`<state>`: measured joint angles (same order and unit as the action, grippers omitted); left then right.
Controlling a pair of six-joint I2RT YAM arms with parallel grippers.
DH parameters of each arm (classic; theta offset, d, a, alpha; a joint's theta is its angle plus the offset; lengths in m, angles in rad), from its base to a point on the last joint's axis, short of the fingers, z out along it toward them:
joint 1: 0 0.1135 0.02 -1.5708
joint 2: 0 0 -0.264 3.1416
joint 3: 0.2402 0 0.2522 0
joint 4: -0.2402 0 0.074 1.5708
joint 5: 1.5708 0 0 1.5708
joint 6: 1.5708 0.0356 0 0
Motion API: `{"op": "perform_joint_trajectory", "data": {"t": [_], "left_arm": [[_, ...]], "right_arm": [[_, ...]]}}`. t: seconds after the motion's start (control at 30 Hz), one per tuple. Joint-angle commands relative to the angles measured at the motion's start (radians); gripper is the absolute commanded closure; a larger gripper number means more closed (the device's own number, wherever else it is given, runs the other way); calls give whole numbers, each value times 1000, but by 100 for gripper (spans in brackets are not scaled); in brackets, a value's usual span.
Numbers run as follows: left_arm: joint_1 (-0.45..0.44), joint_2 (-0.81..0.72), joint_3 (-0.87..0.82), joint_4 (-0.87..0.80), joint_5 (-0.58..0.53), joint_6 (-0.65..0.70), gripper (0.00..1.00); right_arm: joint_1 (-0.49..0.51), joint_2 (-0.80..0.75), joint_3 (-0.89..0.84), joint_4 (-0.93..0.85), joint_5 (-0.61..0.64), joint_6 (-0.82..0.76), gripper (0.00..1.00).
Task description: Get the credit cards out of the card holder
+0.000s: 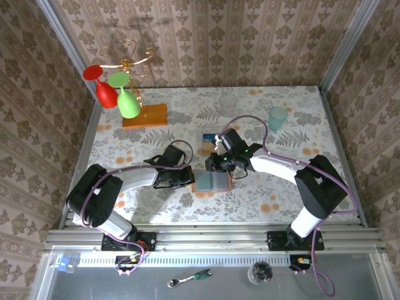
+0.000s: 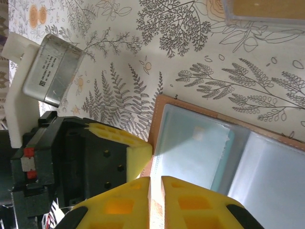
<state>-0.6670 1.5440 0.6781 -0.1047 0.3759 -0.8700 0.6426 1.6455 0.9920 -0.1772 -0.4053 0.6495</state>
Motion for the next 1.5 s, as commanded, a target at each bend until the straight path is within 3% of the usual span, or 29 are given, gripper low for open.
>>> {"op": "perform_joint_trajectory", "data": {"t": [0.0, 0.43, 0.63, 0.8, 1.47], "left_arm": [[-5, 12, -13, -12, -11, 18, 100], [-5, 22, -17, -4, -6, 16, 100], [-5, 21, -22, -1, -5, 12, 100], [-5, 24, -23, 2, -3, 12, 100], [-2, 23, -34, 10, -2, 11, 100]], "right_arm": [[9, 20, -10, 26, -41, 40, 84], [38, 106, 19, 16, -86, 164, 84], [49, 131, 34, -19, -66, 158, 71], [54, 151, 48, -38, -57, 161, 67], [61, 163, 66, -129, 36, 135, 66]]}}
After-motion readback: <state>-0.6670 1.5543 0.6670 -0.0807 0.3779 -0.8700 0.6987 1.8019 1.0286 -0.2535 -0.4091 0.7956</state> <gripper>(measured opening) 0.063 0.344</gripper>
